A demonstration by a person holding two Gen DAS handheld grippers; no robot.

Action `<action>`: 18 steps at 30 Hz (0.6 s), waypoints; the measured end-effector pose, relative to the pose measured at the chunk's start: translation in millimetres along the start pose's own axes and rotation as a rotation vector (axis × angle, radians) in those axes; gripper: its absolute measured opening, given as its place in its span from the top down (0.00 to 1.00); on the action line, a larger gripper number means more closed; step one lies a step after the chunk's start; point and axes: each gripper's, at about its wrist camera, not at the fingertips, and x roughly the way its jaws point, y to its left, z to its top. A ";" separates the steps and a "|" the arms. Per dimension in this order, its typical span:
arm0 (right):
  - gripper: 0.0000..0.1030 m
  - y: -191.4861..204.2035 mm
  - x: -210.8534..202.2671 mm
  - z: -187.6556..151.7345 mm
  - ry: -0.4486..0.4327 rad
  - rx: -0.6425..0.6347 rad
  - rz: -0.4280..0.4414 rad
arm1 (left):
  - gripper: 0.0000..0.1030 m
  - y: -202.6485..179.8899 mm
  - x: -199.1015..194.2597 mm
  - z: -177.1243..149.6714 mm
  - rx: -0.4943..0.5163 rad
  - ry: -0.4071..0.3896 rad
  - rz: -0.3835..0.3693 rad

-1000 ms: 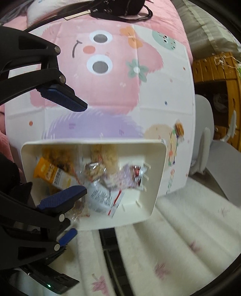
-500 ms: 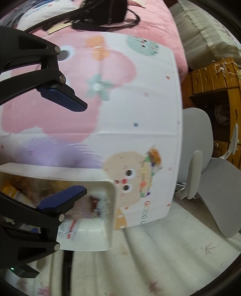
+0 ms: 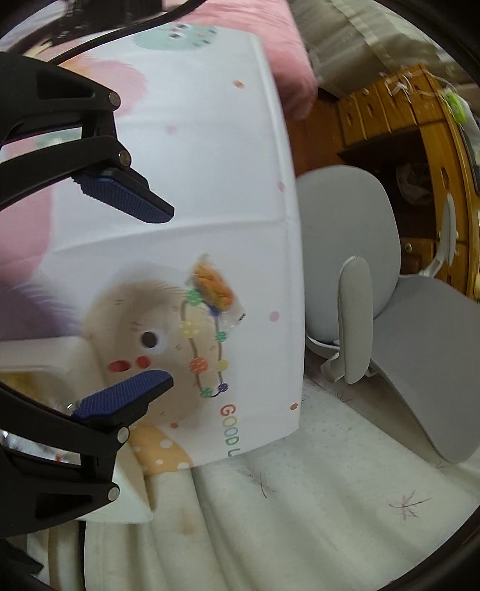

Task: Organize snacks
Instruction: 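Move left gripper to the small orange-filled clear packet on the cloth, then close left gripper on the small orange-filled packet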

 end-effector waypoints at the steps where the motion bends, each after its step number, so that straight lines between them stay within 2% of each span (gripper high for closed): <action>1: 0.29 0.8 0.8 0.7 -0.001 -0.002 -0.008 | 0.21 -0.4 8.4 3.4 0.018 -0.010 0.000; 13: 0.29 4.5 17.0 0.2 0.037 -0.016 -0.087 | 0.26 6.0 68.8 18.1 0.113 -0.065 -0.023; 17: 0.29 5.0 17.3 1.4 0.039 -0.020 -0.096 | 0.35 3.3 80.1 19.0 0.149 -0.070 -0.025; 18: 0.29 4.6 17.7 1.9 0.041 -0.017 -0.097 | 0.44 3.1 82.0 18.8 0.153 -0.064 -0.022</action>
